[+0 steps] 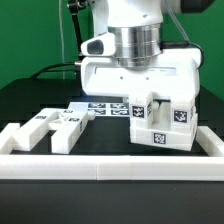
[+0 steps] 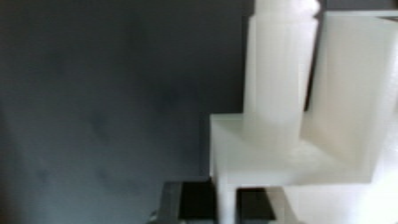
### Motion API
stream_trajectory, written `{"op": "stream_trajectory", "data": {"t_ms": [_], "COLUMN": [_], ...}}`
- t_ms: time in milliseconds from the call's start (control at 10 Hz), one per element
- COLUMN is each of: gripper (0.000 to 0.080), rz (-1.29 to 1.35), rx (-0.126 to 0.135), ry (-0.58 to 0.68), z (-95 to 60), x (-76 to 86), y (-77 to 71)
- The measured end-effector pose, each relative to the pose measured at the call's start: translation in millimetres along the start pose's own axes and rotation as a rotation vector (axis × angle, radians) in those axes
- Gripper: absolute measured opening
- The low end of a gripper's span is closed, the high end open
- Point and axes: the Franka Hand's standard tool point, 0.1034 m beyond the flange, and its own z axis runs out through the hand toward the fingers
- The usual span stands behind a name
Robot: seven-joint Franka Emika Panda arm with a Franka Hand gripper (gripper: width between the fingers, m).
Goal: Assemble chair
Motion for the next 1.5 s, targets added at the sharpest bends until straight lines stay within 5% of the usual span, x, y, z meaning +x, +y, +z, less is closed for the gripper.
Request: {"op": "stream_trajectory", "data": {"t_ms": [300,1500], "gripper": [0.0035,0.0035], "rz": [0.02,0.109], "rx": [0.009,-0.077], "ry": [-0.207,-0.918], "z": [-15.1,5.0], "x": [-5.2,-18.9], "y": [2.6,48.1]}}
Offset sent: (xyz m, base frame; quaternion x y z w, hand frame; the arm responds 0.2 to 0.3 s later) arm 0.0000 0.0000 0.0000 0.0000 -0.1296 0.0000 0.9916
